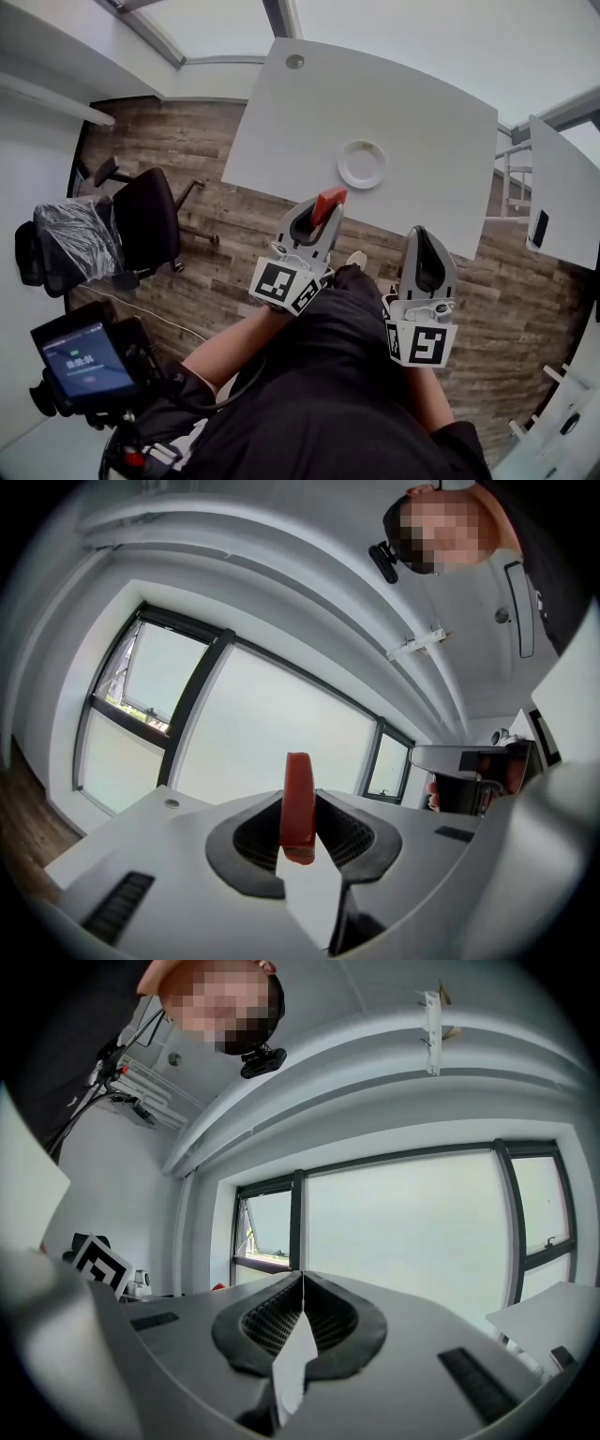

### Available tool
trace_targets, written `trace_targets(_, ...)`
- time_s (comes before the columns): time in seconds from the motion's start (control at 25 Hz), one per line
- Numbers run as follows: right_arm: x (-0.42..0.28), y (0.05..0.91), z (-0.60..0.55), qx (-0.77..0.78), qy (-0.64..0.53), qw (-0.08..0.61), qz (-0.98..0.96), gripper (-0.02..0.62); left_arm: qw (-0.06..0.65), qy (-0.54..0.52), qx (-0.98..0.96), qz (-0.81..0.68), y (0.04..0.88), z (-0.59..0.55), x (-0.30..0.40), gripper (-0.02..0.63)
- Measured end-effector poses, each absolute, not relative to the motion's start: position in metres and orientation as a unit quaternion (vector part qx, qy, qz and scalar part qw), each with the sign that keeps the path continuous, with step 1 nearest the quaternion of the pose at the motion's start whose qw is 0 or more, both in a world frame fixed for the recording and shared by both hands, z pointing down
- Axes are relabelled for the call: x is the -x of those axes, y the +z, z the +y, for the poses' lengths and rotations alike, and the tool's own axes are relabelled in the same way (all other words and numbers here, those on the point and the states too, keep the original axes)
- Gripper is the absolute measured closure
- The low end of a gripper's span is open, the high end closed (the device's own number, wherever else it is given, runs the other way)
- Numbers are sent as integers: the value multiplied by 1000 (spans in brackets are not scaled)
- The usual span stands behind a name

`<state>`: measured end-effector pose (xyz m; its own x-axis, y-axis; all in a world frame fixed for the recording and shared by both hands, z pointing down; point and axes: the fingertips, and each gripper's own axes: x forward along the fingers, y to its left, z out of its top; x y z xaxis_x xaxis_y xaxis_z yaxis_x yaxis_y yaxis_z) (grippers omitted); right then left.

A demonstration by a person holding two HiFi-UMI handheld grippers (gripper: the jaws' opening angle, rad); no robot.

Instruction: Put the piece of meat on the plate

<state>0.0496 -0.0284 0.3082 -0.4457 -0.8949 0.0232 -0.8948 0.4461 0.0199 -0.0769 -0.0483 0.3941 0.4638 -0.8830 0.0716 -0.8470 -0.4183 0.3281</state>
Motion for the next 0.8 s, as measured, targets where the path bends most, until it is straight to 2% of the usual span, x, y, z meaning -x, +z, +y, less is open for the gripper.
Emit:
trace_targets(0.6,-58,293,-37,-527,-18,4,-850,588,189,-23,-835,-517,424,-69,67,509)
trace_targets(0.8,-70,303,-72,-524,-6,6,-852,588,205,-4,-831,-516,445,-103,50,509)
